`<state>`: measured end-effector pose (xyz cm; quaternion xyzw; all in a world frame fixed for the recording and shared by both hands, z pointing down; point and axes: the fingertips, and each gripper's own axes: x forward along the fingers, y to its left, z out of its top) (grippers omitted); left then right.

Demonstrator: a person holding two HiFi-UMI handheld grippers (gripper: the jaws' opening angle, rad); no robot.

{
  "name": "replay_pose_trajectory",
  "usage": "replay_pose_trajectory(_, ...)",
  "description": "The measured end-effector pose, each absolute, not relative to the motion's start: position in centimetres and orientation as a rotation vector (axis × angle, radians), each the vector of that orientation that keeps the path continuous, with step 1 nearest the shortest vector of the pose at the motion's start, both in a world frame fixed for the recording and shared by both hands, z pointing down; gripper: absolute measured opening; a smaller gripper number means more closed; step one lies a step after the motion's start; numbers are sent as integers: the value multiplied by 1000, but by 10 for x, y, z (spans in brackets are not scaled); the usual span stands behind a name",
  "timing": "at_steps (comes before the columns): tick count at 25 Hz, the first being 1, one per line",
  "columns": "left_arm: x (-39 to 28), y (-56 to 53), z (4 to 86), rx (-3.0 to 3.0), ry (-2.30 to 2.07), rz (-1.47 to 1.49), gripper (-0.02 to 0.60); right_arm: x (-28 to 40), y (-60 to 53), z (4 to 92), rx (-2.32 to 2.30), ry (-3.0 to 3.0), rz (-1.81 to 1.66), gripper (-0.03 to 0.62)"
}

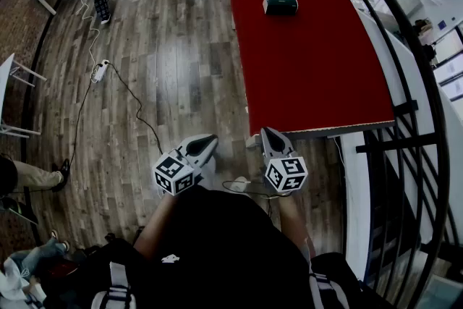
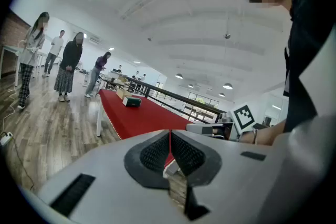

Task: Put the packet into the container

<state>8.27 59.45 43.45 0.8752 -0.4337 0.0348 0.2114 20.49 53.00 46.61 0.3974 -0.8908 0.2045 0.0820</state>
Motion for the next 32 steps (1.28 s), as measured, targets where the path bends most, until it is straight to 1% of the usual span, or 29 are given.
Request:
replay_pose_trajectory(9,37,495,438,2458,-1150,69,14,162,443,472,1212,-2616,602,21)
replay_pose_trajectory(17,-40,381,410,2512,-1088,3,14,96,333,435,1317,-2606,546,21)
replay_pose_trajectory(26,-108,318,414,2502,-1047,-22,14,37,270,434,1384,-2543,529,21)
replay_pose_trajectory(32,-126,279,418,2495,-1023,-41,14,27,230,432,1422,-2514,515,21)
